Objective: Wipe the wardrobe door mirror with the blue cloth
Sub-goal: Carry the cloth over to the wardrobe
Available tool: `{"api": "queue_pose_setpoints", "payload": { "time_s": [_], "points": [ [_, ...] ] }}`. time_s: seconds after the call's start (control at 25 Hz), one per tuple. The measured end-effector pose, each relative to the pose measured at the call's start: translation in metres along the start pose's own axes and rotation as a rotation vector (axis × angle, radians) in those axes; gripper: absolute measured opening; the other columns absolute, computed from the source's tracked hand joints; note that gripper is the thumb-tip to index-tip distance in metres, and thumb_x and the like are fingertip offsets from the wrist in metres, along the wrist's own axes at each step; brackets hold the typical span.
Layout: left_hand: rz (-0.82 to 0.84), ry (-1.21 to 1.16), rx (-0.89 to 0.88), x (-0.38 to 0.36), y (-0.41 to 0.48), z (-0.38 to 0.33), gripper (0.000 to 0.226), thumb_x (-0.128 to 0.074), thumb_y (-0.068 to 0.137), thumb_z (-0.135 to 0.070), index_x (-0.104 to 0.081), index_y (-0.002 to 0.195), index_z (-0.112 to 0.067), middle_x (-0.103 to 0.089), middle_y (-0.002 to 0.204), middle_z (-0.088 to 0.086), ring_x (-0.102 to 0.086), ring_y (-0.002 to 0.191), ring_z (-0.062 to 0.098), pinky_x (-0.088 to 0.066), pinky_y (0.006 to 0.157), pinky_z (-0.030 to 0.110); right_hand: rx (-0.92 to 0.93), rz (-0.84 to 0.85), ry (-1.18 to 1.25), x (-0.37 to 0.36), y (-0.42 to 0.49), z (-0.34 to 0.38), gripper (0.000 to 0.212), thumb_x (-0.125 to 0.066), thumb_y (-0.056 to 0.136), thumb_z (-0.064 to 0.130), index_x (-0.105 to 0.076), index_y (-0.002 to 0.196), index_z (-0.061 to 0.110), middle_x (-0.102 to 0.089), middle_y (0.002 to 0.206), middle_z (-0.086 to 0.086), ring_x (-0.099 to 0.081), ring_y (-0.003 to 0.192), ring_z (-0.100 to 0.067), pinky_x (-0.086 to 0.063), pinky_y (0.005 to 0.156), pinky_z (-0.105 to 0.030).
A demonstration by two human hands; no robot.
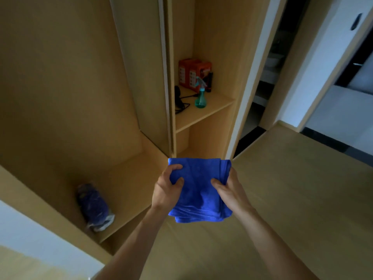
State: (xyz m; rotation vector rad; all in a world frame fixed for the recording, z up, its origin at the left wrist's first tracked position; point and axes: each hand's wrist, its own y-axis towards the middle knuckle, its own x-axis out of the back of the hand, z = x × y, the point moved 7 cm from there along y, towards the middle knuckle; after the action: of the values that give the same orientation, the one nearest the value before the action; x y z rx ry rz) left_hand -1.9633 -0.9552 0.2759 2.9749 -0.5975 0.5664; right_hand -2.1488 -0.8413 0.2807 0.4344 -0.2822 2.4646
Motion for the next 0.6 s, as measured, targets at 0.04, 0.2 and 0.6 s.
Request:
{"api": "queue_pose_setpoints", "payload": {
  "time_s": [0.04,0.2,0.6],
  "points": [
    [-0.025,-0.008,0.018,0.006,0.010,0.003,0.036,-0.061,0.092,-0.012,-0.063,0.120,-0.035,-0.063,0.096,-0.020,-0.064,0.085,0.004,-0.059,0.081,0.040,0.006,0.028,0.005,-0.010,0.013,0.002,0.037,-0.062,0.090,0.016,-0.049,0.124,0.019,-0.066,0.103,0.003,-0.066,0.091,-0.013,-0.052,0.081,-0.033],
    [-0.103,-0.037,0.054,0.025,0.055,0.013,0.035,-0.056,0.092,-0.010,-0.063,0.118,-0.032,-0.064,0.099,-0.017,-0.064,0.087,0.008,-0.059,0.080,0.046,0.024,0.096,0.008,-0.045,0.067,0.014,0.043,-0.062,0.090,0.016,-0.046,0.130,0.022,-0.066,0.110,0.005,-0.066,0.097,-0.010,-0.054,0.091,-0.036],
    [-0.213,-0.072,-0.006,0.063,0.166,-0.001,0.018,-0.061,0.098,-0.028,-0.065,0.114,-0.034,-0.062,0.105,-0.024,-0.059,0.097,-0.005,-0.048,0.077,0.018,0.058,0.238,-0.155,-0.093,0.175,0.062,0.024,-0.058,0.096,0.023,-0.048,0.114,0.037,-0.062,0.104,0.013,-0.060,0.091,-0.004,-0.048,0.073,-0.022]
  ]
}}
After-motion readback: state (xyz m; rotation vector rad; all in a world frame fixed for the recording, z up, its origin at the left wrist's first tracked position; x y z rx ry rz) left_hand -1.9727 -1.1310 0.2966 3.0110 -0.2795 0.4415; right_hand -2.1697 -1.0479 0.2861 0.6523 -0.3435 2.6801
